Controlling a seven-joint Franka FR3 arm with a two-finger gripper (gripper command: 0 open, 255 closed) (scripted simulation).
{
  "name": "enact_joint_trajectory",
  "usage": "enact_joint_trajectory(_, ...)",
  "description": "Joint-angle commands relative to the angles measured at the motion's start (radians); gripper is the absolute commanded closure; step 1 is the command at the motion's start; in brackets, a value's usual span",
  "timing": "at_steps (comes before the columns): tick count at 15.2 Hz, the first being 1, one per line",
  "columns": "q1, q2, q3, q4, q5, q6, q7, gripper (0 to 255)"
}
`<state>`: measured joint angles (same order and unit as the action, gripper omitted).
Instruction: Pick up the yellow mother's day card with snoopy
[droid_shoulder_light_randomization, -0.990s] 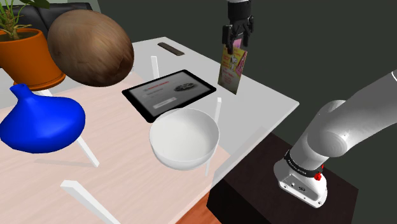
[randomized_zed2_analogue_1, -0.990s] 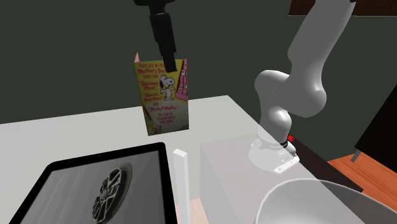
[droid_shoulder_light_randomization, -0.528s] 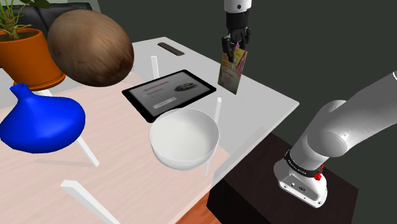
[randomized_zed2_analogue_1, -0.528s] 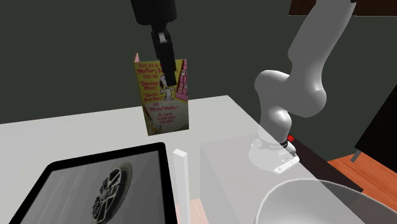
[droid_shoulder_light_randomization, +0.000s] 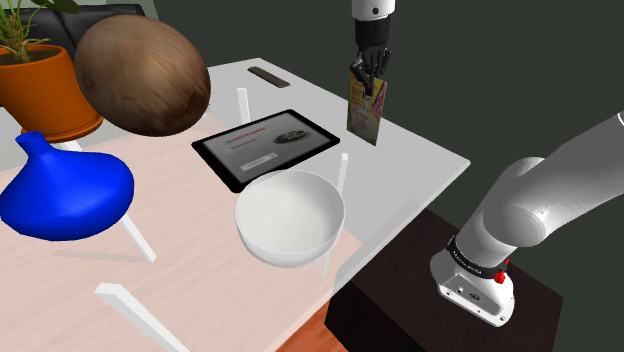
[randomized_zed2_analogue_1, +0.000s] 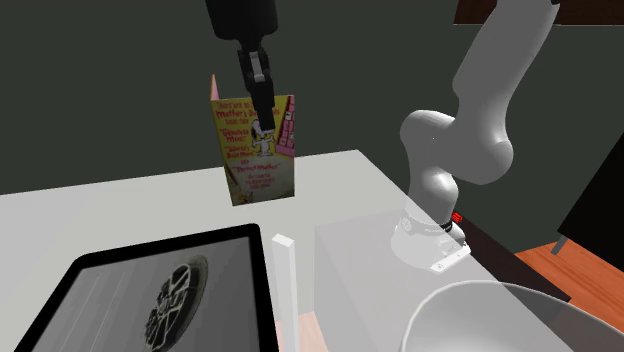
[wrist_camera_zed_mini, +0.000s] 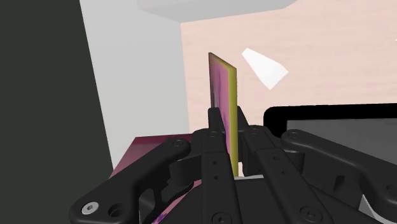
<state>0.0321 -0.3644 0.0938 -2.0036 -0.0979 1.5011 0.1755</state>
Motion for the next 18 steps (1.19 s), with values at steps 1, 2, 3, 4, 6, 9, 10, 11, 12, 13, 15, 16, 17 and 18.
enact_joint_trajectory(1, -0.001, 0.000, -0.001, 0.000, -0.001, -0.003, -0.002, 255)
enact_joint_trajectory(2, -0.001, 0.002, -0.001, 0.016, -0.002, -0.016, -0.003, 255)
enact_joint_trajectory(3, -0.002, 0.005, -0.001, 0.031, -0.002, -0.029, -0.004, 255)
enact_joint_trajectory(4, -0.002, 0.008, -0.001, 0.048, -0.002, -0.043, -0.006, 255)
enact_joint_trajectory(6, -0.002, 0.014, 0.000, 0.081, -0.003, -0.069, -0.008, 255)
enact_joint_trajectory(9, -0.003, 0.025, 0.000, 0.132, -0.004, -0.110, -0.012, 255)
enact_joint_trajectory(10, -0.003, 0.030, 0.001, 0.150, -0.005, -0.123, -0.013, 255)
enact_joint_trajectory(11, -0.004, 0.034, 0.001, 0.168, -0.005, -0.137, -0.014, 255)
enact_joint_trajectory(12, -0.004, 0.039, 0.001, 0.186, -0.006, -0.150, -0.016, 255)
enact_joint_trajectory(13, -0.004, 0.043, 0.002, 0.205, -0.007, -0.164, -0.017, 255)
enact_joint_trajectory(15, -0.005, 0.054, 0.003, 0.243, -0.008, -0.192, -0.019, 255)
enact_joint_trajectory(16, -0.005, 0.059, 0.003, 0.263, -0.009, -0.205, -0.021, 255)
enact_joint_trajectory(17, -0.005, 0.060, 0.003, 0.265, -0.009, -0.208, -0.021, 255)
enact_joint_trajectory(18, -0.005, 0.060, 0.003, 0.266, -0.009, -0.208, -0.021, 255)
